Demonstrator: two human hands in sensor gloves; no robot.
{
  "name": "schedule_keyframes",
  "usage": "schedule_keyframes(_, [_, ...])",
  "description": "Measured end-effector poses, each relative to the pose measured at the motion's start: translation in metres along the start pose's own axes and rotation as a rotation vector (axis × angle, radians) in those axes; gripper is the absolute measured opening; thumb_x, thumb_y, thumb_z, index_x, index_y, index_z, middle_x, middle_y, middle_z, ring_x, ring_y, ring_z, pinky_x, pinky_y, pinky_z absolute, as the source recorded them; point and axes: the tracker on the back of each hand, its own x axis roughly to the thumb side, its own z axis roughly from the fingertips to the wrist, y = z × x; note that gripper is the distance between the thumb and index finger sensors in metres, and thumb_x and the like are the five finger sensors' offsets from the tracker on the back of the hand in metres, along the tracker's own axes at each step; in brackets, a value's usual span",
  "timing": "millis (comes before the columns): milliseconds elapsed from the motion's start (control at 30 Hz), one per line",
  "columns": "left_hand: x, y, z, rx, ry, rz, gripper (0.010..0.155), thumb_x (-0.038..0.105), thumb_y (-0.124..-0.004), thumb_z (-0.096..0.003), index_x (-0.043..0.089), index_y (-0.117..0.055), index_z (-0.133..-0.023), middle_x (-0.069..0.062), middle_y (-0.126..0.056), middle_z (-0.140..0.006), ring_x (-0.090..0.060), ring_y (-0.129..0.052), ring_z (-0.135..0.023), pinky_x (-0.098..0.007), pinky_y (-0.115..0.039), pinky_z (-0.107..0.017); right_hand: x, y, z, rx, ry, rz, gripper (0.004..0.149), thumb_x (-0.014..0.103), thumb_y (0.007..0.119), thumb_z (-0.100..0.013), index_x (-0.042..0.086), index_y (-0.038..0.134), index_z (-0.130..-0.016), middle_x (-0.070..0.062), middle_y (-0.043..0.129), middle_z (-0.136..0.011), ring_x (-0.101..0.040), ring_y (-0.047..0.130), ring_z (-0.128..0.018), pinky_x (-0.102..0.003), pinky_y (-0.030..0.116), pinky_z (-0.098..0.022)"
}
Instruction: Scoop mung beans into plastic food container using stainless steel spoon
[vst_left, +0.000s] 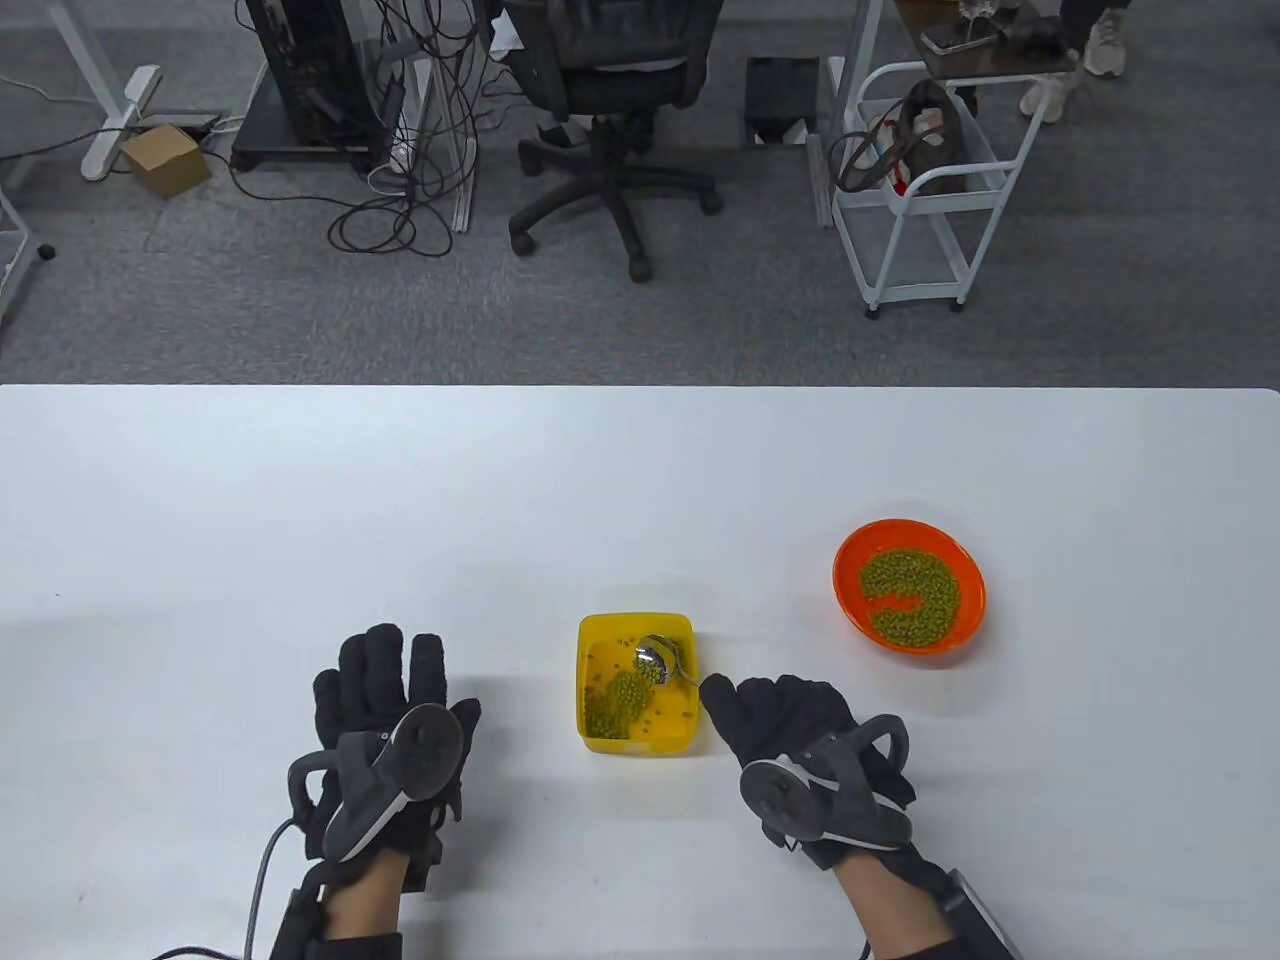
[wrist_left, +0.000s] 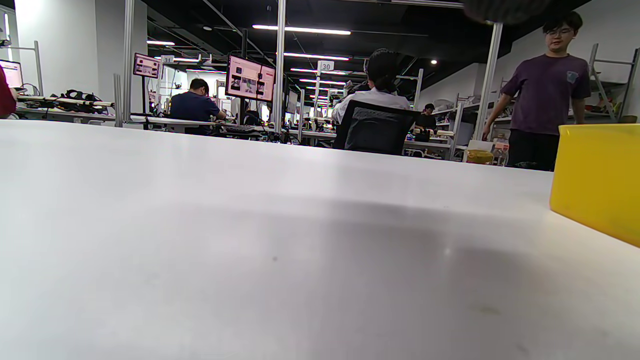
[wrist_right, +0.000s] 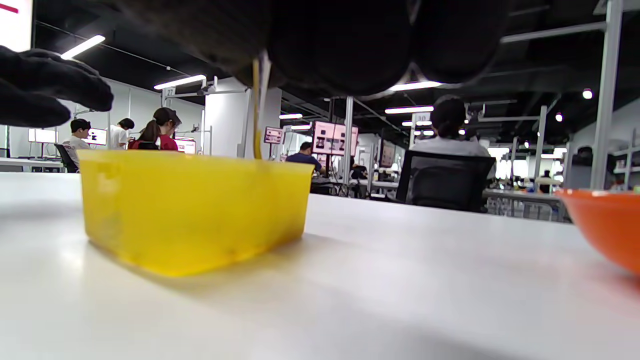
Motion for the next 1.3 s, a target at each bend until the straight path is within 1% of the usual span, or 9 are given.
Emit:
schedule_keyframes(33, [0.000,0.000,0.000,0.001,0.000,0.000,0.076,0.055,-0.062,-0.0480,0.025,-0.025,-0.108,-0.015,-0.002,-0.111,-0.043,-0.011,-0.103,-0.065,-0.014,-0.072,0.002,-0.002,0.000,-0.015,-0.020,0.054,0.044,0.031,0.070,-0.053,0.025,0.068,-0.097,0.005,0.076,-0.079,-0.019,0.082,-0.062,-0.050,0.071,-0.058])
schedule_keyframes(100, [0.000,0.000,0.000,0.002,0.000,0.001,0.076,0.055,-0.062,-0.0480,0.025,-0.025,-0.108,-0.015,-0.003,-0.111,-0.043,-0.012,-0.103,-0.065,-0.014,-0.072,0.004,-0.004,0.000,-0.033,-0.032,0.092,0.044,0.032,0.070,-0.053,0.026,0.068,-0.097,0.005,0.076,-0.079,-0.018,0.083,-0.062,-0.049,0.072,-0.058])
schedule_keyframes(333, [0.000,0.000,0.000,0.001,0.000,0.003,0.077,0.055,-0.062,-0.0480,0.025,-0.024,-0.108,-0.015,-0.002,-0.111,-0.043,-0.011,-0.103,-0.065,-0.014,-0.072,0.002,-0.010,0.001,-0.081,-0.024,0.099,0.044,0.032,0.070,-0.053,0.026,0.068,-0.097,0.005,0.076,-0.079,-0.019,0.083,-0.062,-0.049,0.072,-0.058])
schedule_keyframes(633, [0.000,-0.001,0.000,0.002,0.000,0.002,0.077,0.055,-0.062,-0.0479,0.025,-0.024,-0.107,-0.015,-0.002,-0.110,-0.043,-0.011,-0.103,-0.065,-0.014,-0.072,0.002,-0.012,0.002,-0.100,-0.036,0.136,0.044,0.032,0.070,-0.053,0.026,0.069,-0.096,0.005,0.076,-0.079,-0.018,0.083,-0.062,-0.049,0.072,-0.058])
schedule_keyframes(833, [0.000,-0.001,0.000,0.003,0.000,0.004,0.077,0.055,-0.062,-0.0480,0.025,-0.024,-0.108,-0.015,-0.002,-0.110,-0.043,-0.011,-0.103,-0.065,-0.014,-0.072,-0.003,-0.015,0.003,-0.121,-0.012,0.114,0.044,0.032,0.070,-0.052,0.026,0.069,-0.096,0.005,0.076,-0.079,-0.018,0.083,-0.062,-0.049,0.072,-0.058])
schedule_keyframes(1000, [0.000,-0.001,0.000,0.003,-0.001,0.005,0.077,0.055,-0.062,-0.0480,0.025,-0.024,-0.108,-0.015,-0.002,-0.110,-0.043,-0.011,-0.103,-0.065,-0.014,-0.072,-0.018,-0.020,0.006,-0.153,0.053,0.082,0.044,0.032,0.071,-0.052,0.026,0.069,-0.096,0.005,0.077,-0.079,-0.018,0.083,-0.062,-0.049,0.072,-0.058])
schedule_keyframes(1133, [0.000,-0.001,0.000,0.000,-0.001,0.006,0.077,0.055,-0.062,-0.0479,0.025,-0.024,-0.108,-0.015,-0.002,-0.110,-0.043,-0.011,-0.103,-0.065,-0.014,-0.072,-0.034,-0.023,0.010,-0.180,0.142,0.088,0.044,0.033,0.071,-0.052,0.025,0.071,-0.095,0.005,0.078,-0.079,-0.018,0.085,-0.060,-0.048,0.074,-0.056])
schedule_keyframes(1200, [0.000,-0.001,0.000,0.000,-0.001,0.005,0.077,0.055,-0.062,-0.0480,0.025,-0.024,-0.108,-0.015,-0.002,-0.110,-0.043,-0.012,-0.103,-0.065,-0.014,-0.072,-0.043,-0.025,0.012,-0.195,0.195,0.068,0.044,0.034,0.071,-0.052,0.025,0.072,-0.095,0.008,0.080,-0.077,-0.018,0.087,-0.057,-0.048,0.076,-0.054])
schedule_keyframes(1300, [-0.001,-0.001,0.000,-0.006,0.001,0.007,0.077,0.055,-0.062,-0.0479,0.025,-0.024,-0.108,-0.015,-0.002,-0.110,-0.043,-0.011,-0.103,-0.065,-0.014,-0.072,-0.058,-0.026,0.016,-0.223,0.288,0.017,0.044,0.034,0.071,-0.052,0.023,0.072,-0.095,0.008,0.081,-0.077,-0.017,0.088,-0.056,-0.048,0.077,-0.052])
